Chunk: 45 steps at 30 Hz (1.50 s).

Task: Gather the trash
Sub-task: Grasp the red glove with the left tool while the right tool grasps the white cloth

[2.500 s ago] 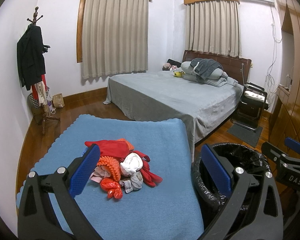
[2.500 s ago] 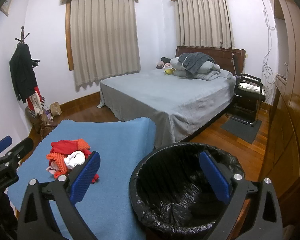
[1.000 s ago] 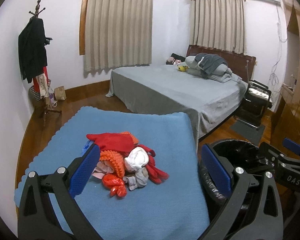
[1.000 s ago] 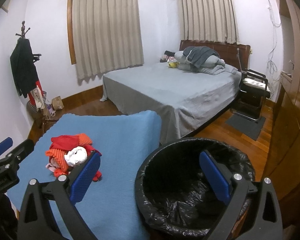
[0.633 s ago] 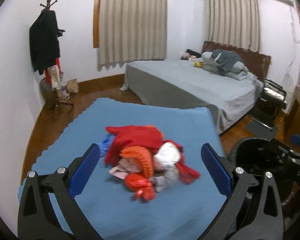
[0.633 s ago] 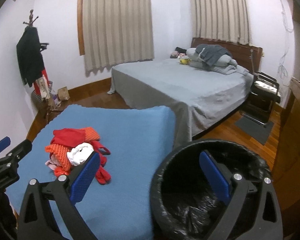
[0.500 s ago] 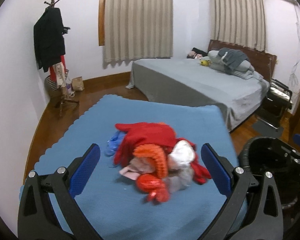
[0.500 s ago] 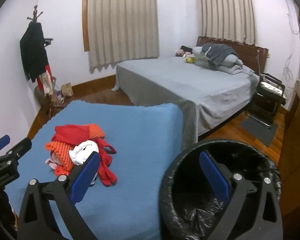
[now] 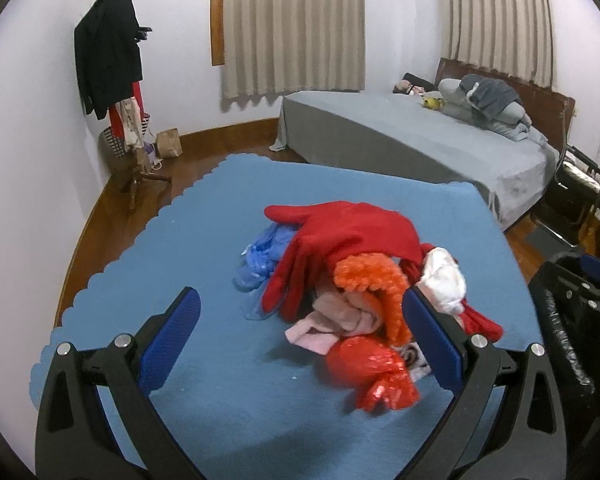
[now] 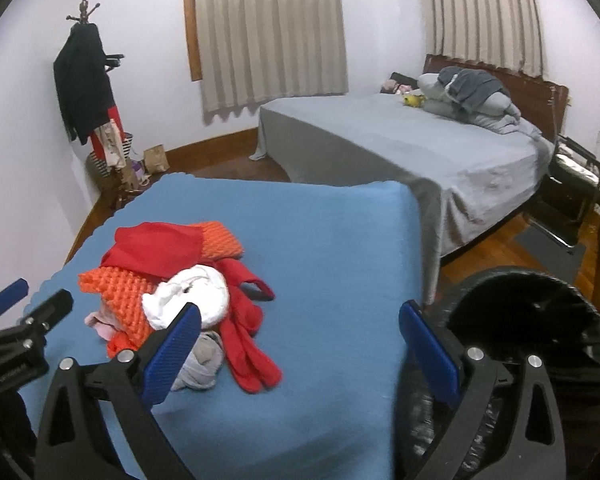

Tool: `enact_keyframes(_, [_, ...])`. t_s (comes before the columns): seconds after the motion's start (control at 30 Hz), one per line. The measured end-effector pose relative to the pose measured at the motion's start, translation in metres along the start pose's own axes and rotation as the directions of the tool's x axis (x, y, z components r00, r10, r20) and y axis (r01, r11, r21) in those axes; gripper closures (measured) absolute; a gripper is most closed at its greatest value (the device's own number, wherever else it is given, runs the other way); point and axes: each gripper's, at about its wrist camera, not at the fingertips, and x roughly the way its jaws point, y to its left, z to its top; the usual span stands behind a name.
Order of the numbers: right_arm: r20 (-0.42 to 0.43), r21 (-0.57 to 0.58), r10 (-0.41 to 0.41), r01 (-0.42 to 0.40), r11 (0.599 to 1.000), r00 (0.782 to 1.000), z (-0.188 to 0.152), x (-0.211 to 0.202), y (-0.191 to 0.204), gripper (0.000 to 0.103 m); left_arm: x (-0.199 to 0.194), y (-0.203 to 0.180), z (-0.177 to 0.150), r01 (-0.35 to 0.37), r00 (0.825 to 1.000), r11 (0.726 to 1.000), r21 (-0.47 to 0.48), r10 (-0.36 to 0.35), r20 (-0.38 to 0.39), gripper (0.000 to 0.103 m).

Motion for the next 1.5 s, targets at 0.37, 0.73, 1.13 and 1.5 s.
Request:
enact_keyframes(0.37, [-0.05, -0.083, 0.119, -0.122, 0.989, 0.992, 0.001, 0.04, 0.051, 0.009, 0.01, 0.032, -0.003, -0.064, 0.997, 0.998, -0.025, 0.065, 0.031, 0.005])
enact_keyframes(0.73, [-0.169, -0.082, 0.287, -0.303, 0.949, 0.943, -0.002, 0.073, 0.064, 0.054, 0.014, 0.045, -0.003, -0.067, 0.997, 0.997, -0.049, 0.068, 0.024, 0.005])
enact_keyframes(1.13, [-0.084, -0.056, 0.292, -0.297, 0.953, 0.953, 0.017, 0.029, 0.036, 0.06, 0.022, 0.019, 0.017, 0.023, 0.999, 0.999, -0.03, -0.022, 0.04, 0.02])
enact_keyframes(1.5, [-0.056, -0.058, 0.251, -0.254, 0.966, 0.966, 0.035, 0.035, 0.025, 0.06, 0.076, -0.009, 0.04, 0.077, 0.995, 0.997, 0.007, -0.076, -0.06, 0.021])
